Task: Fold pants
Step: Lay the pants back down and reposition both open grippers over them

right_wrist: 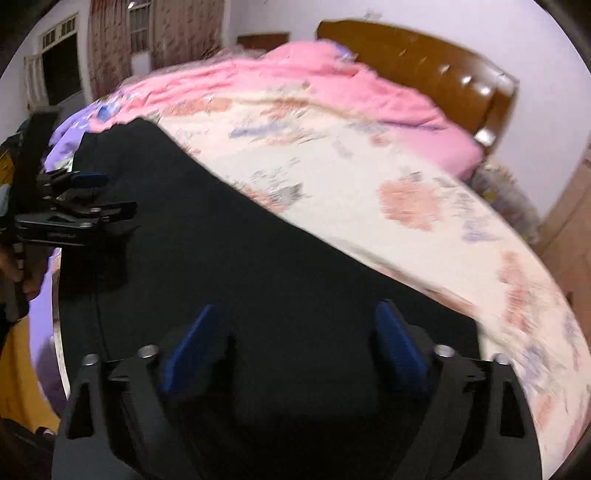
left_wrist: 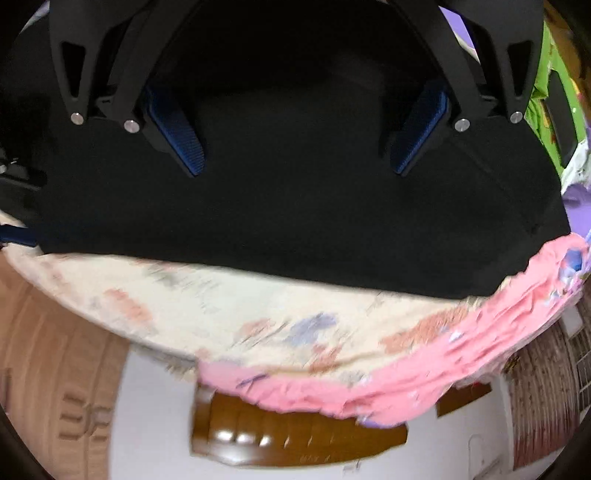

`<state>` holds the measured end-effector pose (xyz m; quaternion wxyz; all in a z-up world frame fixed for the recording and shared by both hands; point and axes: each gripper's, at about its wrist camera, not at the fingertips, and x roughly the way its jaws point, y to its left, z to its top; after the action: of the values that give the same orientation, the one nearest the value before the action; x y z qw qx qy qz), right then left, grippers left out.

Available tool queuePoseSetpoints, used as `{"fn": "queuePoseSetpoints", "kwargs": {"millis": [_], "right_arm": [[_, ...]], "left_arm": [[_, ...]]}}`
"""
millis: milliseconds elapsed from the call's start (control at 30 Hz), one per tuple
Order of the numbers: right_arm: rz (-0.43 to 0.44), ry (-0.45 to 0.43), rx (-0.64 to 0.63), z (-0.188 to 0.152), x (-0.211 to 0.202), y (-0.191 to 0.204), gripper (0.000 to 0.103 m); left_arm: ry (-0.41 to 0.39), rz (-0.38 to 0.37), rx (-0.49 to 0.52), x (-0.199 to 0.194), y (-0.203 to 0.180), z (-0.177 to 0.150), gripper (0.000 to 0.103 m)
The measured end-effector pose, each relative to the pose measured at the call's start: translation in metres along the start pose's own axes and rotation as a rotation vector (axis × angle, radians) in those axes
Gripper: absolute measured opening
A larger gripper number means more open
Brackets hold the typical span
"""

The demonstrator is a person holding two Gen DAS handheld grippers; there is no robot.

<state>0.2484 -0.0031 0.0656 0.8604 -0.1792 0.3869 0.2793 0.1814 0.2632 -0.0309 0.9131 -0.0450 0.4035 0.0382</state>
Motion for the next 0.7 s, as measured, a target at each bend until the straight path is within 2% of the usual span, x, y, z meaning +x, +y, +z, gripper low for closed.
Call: {"fn": "queuePoseSetpoints", "kwargs": {"millis": [67, 100, 167, 200, 233, 267, 300, 433, 500, 567, 633, 667, 700], "right_arm": [[-0.059, 0.045, 0.033, -0.018, -0.004, -0.017, 0.091], [-0.095, 0.079, 0.054, -0.031, -0.004, -0.028, 0.091], [-0.154, 0.141, 0.101, -0.058, -0.005, -0.052, 0.091], [-0.154, 0.150, 0.136, -0.072, -0.010, -0.065, 0.092], [-0.125, 0.141, 0.199, -0.087, -0.021, -0.082, 0.092], [-0.137, 0.148, 0.242, -0.100, -0.029, -0.096, 0.092], [-0.182, 0.159, 0.273, -0.117, -0.040, -0.109, 0.092], [-0.198, 0.109, 0.419, -0.157, -0.087, -0.140, 0.092], [-0.204, 0.117, 0.419, -0.173, -0.100, -0.140, 0.092], [-0.222, 0.141, 0.360, -0.186, -0.105, -0.131, 0.092], [-0.289, 0.168, 0.294, -0.197, -0.104, -0.123, 0.092], [-0.292, 0.156, 0.307, -0.201, -0.110, -0.121, 0.092], [-0.313, 0.151, 0.335, -0.201, -0.115, -0.121, 0.092]], "left_arm": [[-0.024, -0.074, 0.002, -0.013, -0.014, -0.006, 0.101], [-0.008, -0.092, 0.021, -0.011, -0.021, -0.009, 0.101], [0.045, -0.073, 0.081, 0.004, -0.036, -0.016, 0.101], [0.080, -0.040, 0.105, 0.017, -0.042, -0.021, 0.101], [0.074, -0.042, 0.100, 0.021, -0.041, -0.023, 0.102], [0.048, -0.052, 0.079, 0.021, -0.038, -0.024, 0.102], [0.051, -0.052, 0.071, 0.023, -0.036, -0.022, 0.102], [0.085, -0.034, 0.030, 0.013, -0.041, -0.018, 0.101], [0.066, -0.090, 0.032, 0.003, -0.048, -0.018, 0.101], [0.070, -0.071, 0.081, 0.001, -0.060, -0.023, 0.101], [0.113, -0.024, 0.136, 0.015, -0.070, -0.030, 0.102], [0.092, -0.036, 0.112, 0.013, -0.067, -0.031, 0.102], [0.107, -0.045, 0.088, 0.014, -0.064, -0.030, 0.102]]}}
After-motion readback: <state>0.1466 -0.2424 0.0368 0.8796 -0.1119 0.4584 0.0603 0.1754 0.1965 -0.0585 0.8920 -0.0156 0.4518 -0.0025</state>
